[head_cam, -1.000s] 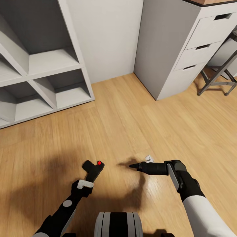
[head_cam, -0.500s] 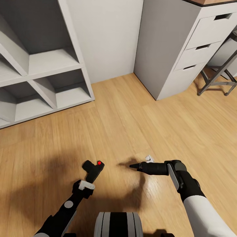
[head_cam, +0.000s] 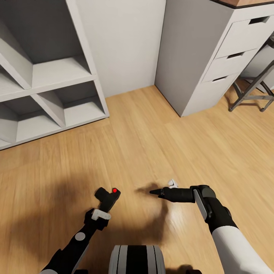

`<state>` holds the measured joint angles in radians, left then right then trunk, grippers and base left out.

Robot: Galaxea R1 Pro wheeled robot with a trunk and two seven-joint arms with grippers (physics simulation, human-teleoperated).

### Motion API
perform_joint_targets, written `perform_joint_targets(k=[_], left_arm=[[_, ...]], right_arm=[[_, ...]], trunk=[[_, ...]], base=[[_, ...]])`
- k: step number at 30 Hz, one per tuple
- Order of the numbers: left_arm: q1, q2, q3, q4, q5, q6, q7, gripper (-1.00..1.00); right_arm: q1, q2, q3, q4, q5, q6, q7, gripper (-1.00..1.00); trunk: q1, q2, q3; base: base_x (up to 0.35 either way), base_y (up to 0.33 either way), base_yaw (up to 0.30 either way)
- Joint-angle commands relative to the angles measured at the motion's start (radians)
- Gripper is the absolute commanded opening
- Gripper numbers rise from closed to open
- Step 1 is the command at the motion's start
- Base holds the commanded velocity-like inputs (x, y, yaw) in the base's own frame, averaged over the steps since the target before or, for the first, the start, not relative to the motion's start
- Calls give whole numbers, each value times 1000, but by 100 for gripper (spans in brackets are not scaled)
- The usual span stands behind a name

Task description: Attach the digital camera to the camera tripod in the bedroom.

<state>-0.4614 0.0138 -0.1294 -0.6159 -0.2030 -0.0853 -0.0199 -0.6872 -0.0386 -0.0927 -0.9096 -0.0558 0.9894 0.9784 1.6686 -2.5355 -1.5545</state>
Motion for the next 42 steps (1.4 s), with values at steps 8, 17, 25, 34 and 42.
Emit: perform_joint_targets(k=[8, 17, 25, 34, 42], left_arm=[[0, 2, -1, 1, -10, -4, 1, 100], [0, 1, -1, 1, -10, -4, 0, 100], [0, -1, -1, 24, -11, -4, 1, 100], [0, -1, 0, 32, -11, -4, 1, 100], [0, -2, 1, 34, -9, -3, -3, -100]], right_arm=[[0, 0, -1, 0, -6, 8, -1, 100], [0, 0, -1, 0, -6, 8, -2, 100], [0, 0, -1, 0, -6, 8, -20, 100], [-1, 0, -1, 0, -6, 8, -28, 100], [-1, 0, -1, 0, -7, 8, -27, 100]], trunk=[[0, 0, -1], [0, 0, -1], [0, 0, -1], [0, 0, -1], [0, 0, -1]], base=[[76, 0, 0], [4, 0, 0], [65, 0, 0], [97, 0, 0], [4, 0, 0]])
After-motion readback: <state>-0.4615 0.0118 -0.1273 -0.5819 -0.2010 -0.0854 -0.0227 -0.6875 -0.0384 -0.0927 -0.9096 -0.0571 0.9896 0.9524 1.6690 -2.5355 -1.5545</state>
